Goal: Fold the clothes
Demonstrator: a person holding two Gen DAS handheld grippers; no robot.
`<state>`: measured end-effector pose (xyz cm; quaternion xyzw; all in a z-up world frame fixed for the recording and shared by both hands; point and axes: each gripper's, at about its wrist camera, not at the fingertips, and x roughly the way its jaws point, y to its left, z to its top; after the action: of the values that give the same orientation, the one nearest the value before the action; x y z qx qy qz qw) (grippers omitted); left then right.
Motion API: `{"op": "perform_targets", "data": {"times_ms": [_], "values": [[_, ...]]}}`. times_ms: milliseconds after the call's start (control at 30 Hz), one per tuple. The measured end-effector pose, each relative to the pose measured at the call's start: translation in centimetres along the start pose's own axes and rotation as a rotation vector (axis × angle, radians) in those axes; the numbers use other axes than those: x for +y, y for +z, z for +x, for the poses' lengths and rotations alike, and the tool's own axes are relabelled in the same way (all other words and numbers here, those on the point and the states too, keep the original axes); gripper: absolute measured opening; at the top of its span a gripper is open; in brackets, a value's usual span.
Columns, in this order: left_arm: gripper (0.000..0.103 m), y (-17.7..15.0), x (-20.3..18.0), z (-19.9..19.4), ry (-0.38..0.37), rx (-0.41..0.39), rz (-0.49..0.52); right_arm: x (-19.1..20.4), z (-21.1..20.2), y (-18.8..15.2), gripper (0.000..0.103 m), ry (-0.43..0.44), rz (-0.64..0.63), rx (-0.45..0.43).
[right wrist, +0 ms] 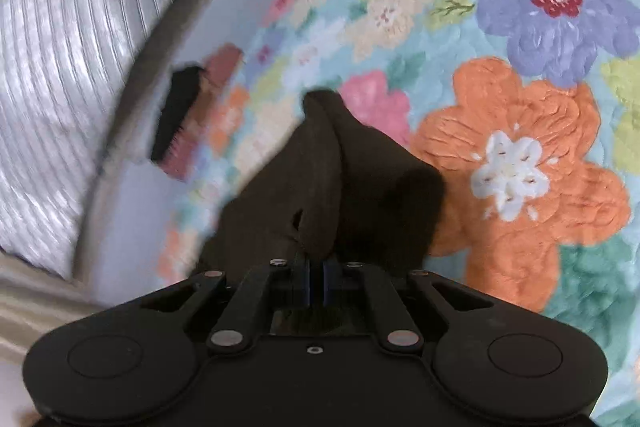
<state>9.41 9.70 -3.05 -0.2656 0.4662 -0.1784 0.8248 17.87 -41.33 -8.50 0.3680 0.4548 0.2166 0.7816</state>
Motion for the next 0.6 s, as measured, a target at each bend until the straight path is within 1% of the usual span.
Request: {"op": "perform_targets", "data": {"times_ms": [33, 67, 133, 167, 233, 267, 333, 367, 433, 467, 500, 533, 600], "values": [[0.008, -0.2, 0.1, 0.0, 0.007, 0.002, 0.009, 0.0, 0.1, -0.1, 0.008, -0.014, -0.012, 0.012], [0.008, -0.5, 0.4, 0.4, 0.028, 0.018, 0.019, 0.2, 0.5, -0.2, 0.008, -0.055, -0.038, 0.039], [0.008, -1.8, 1.4, 2.5, 0.126, 0.112, 0.025, 0.1, 1.9, -0.7, 0.008, -0.166, -0.095, 0.101], [0.008, -2.6, 2.0, 3.7, 0.169, 0.154, 0.027, -0.2, 2.6, -1.2, 0.008, -0.206, -0.114, 0.126], [0.008, -3.9, 2.7, 5.2, 0.226, 0.199, 0.045, -0.5, 3.5, -2.0, 0.008, -0.251, -0.151, 0.145], [0.008, -4.1, 2.5, 5.4, 0.238, 0.198, 0.059, -0.4, 3.8, -2.3, 0.008, -0.268, -0.175, 0.148], [0.008, -3.8, 1.6, 5.3, 0.261, 0.185, 0.093, -0.2, 3.8, -2.5, 0.008, -0.277, -0.200, 0.149], [0.008, -3.6, 1.1, 4.8, 0.267, 0.163, 0.109, -0.3, 3.6, -2.4, 0.008, -0.258, -0.182, 0.146], [0.008, -3.2, 0.2, 3.7, 0.237, 0.114, 0.124, -0.7, 2.6, -2.0, 0.008, -0.165, -0.092, 0.127], [0.008, -3.1, 0.1, 3.2, 0.220, 0.102, 0.119, -0.9, 2.3, -1.8, 0.008, -0.128, -0.059, 0.119], [0.008, -3.2, 0.2, 3.0, 0.208, 0.099, 0.113, -1.0, 1.9, -1.6, 0.008, -0.122, -0.056, 0.113], [0.009, -3.3, 0.5, 3.2, 0.206, 0.106, 0.105, -1.1, 1.6, -1.5, 0.008, -0.131, -0.063, 0.110], [0.009, -4.5, 1.6, 3.6, 0.233, 0.154, 0.079, -1.1, 1.6, -1.6, 0.008, -0.223, -0.122, 0.122]]}}
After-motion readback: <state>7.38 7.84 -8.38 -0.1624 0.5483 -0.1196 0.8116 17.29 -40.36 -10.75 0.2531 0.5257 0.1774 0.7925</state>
